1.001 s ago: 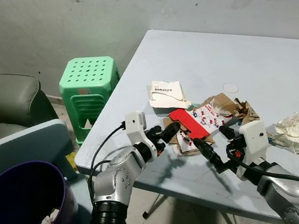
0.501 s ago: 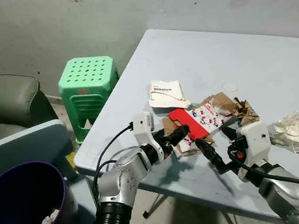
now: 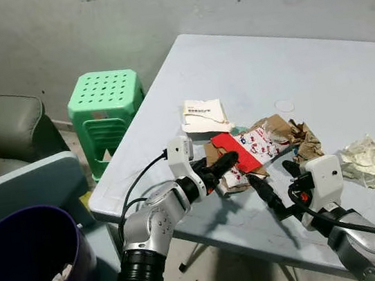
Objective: Picking trash to rubbish bin
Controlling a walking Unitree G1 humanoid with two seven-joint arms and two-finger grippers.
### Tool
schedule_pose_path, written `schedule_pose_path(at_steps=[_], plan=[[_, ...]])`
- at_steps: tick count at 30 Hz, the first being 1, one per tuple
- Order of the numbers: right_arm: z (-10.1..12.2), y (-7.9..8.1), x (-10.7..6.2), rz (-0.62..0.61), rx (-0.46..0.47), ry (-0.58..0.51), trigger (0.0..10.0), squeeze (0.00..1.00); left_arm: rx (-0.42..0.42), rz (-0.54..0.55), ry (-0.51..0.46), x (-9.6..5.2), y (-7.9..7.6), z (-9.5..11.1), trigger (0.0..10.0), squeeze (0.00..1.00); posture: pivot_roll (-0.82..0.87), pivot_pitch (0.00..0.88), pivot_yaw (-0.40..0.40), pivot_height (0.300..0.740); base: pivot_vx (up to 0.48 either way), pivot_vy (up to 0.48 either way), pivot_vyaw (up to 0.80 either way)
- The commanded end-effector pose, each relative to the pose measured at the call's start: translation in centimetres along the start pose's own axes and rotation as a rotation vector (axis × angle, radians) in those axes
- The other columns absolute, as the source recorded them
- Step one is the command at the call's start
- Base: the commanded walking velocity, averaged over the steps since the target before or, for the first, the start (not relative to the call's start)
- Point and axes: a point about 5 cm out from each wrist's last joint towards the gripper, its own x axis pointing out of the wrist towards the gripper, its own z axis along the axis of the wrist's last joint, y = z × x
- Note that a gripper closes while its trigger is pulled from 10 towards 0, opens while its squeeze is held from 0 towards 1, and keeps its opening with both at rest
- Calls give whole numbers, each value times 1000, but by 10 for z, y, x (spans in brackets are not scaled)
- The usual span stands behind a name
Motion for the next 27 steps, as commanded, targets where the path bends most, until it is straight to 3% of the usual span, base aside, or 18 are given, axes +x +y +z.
schedule_pose_path(at_steps=[1, 27], plan=[[5, 0, -1, -5, -14, -10, 10000, 0, 13, -44, -19, 5, -10, 6, 0, 0, -94, 133, -35, 740, 0, 0, 0], [6, -1, 0, -23, -35, -11, 10000, 0, 4, -61, -23, 5, -13, 7, 0, 0, -91, 139, -37, 740, 0, 0, 0]])
